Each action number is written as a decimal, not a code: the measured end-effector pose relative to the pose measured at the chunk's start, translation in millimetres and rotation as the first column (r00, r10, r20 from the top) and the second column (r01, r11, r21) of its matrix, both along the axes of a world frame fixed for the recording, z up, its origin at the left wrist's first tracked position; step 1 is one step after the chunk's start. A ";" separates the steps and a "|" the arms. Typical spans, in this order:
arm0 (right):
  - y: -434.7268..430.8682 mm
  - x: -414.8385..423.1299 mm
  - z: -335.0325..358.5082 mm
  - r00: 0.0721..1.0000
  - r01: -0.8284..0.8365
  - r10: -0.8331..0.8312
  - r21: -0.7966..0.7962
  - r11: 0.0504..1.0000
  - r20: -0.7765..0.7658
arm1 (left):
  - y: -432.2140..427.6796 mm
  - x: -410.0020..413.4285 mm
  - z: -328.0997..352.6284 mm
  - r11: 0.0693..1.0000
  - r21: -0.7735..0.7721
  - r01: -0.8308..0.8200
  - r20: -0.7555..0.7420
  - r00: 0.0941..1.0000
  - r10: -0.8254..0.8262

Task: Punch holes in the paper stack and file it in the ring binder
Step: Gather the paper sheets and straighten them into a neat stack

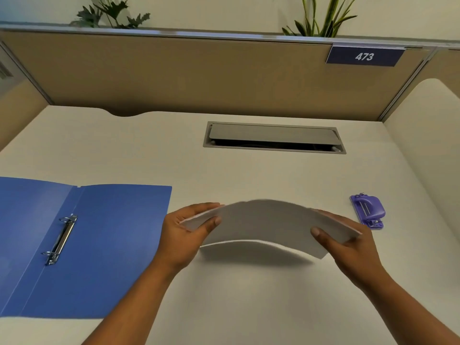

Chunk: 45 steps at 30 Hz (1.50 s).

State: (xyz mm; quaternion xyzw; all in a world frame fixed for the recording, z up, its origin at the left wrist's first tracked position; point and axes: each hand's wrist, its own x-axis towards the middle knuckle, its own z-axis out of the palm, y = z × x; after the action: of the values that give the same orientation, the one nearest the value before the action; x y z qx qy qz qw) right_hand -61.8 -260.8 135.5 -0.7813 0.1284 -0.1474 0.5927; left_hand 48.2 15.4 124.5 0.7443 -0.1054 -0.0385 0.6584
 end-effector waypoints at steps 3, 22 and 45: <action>-2.5 1.7 -11.1 0.998 0.021 -0.020 0.022 1.000 -0.057 | -5.2 -1.0 -9.1 1.000 -0.013 -0.009 -0.111 0.994 0.008; -13.5 1.6 -0.5 0.997 0.006 0.000 0.078 0.997 -0.078 | -7.3 -0.2 -9.4 0.999 0.028 0.042 -0.104 0.994 -0.039; 15.0 18.8 34.5 0.989 -0.129 0.134 0.071 0.989 -0.066 | -29.8 -0.6 62.8 0.973 0.006 -0.233 0.281 0.934 0.222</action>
State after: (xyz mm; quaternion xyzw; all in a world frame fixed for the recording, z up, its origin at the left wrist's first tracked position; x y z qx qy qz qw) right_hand -43.0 -245.8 170.0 -0.7727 0.1022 -0.0760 0.6218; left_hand 47.6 -14.4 187.3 0.7621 -0.1094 0.1409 0.6224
